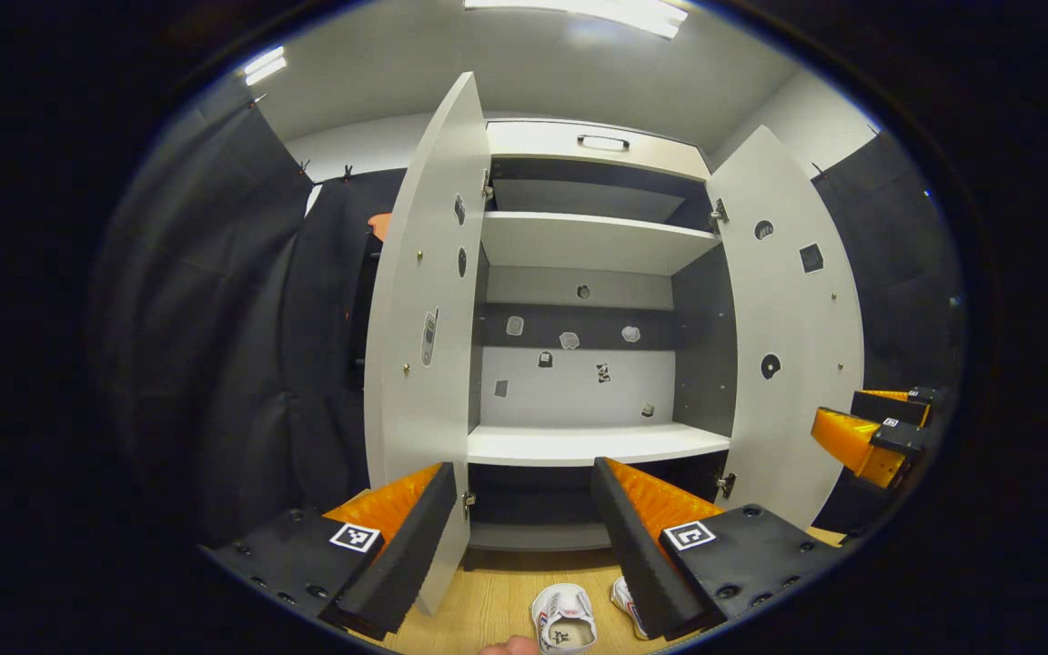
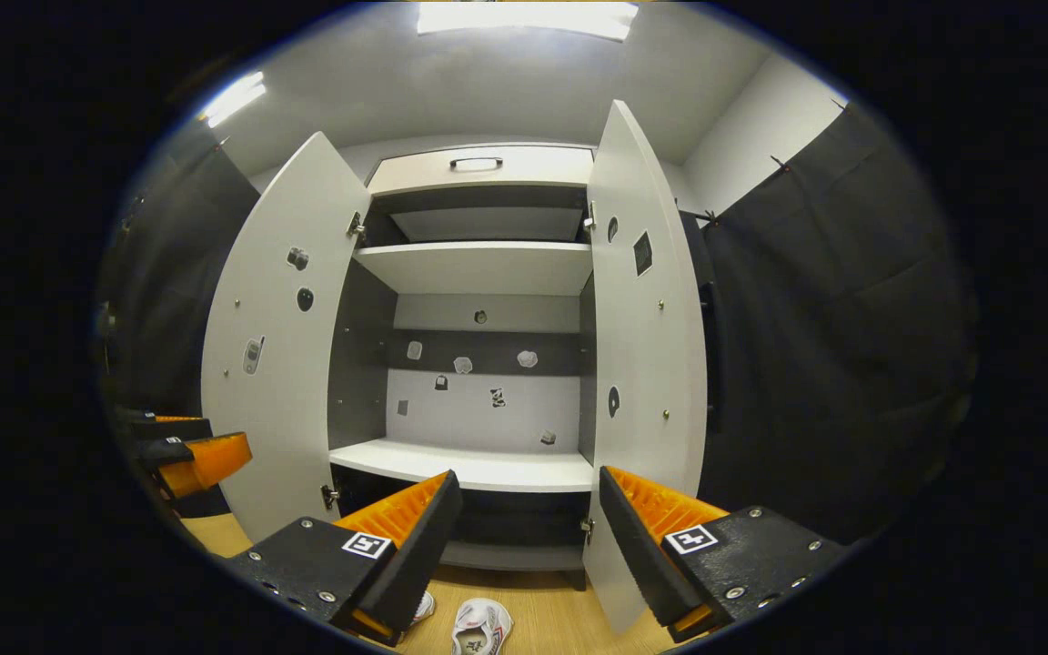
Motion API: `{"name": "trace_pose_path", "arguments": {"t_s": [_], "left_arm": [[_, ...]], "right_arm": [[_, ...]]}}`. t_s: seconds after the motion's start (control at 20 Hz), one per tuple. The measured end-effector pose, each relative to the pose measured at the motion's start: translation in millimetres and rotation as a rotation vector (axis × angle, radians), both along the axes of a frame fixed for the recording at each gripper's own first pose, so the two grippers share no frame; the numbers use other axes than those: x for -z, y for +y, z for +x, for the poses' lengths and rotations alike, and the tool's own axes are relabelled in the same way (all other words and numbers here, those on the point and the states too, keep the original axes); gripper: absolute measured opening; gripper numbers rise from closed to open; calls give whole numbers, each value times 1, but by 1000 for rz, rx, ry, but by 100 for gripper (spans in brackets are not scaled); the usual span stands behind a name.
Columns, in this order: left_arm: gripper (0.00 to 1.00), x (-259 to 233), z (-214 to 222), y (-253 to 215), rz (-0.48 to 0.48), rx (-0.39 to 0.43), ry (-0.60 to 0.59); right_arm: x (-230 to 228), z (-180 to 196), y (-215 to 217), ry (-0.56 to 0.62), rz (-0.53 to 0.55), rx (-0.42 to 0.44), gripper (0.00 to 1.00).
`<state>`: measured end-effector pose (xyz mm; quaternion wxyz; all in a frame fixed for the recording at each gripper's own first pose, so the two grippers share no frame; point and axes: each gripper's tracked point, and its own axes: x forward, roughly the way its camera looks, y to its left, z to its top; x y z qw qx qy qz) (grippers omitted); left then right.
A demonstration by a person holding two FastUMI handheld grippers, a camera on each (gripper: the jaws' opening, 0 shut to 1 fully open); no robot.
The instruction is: Grab one shoe with the right hand and put it into the shoe cabinet, grab the other shoe with the left hand and put it into the shoe cabinet; then close the right door with the right hand and the left door with the left hand.
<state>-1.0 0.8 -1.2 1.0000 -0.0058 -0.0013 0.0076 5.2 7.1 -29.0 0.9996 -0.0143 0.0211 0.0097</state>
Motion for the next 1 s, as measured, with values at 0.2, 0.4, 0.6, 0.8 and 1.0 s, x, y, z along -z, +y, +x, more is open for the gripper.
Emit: {"name": "trace_pose_path", "arguments": {"t_s": [0.2, 0.4, 0.6, 0.8, 1.0], "left_arm": [[98, 1, 0, 1, -4, -11, 5], [97, 4, -1, 1, -20, -19, 14], [98, 6, -4, 1, -43, -28, 26], [98, 7, -5, 6, -49, -59, 27], [98, 10, -8, 12, -52, -89, 40]], "right_arm": [[68, 15, 17, 123, -46, -47, 94], [177, 25, 32, 313, -108, -101, 94], [296, 4, 36, 592, -113, -128, 94], [367, -13, 29, 765, -113, -117, 94], [401, 10, 25, 786, -164, -112, 93]]}}
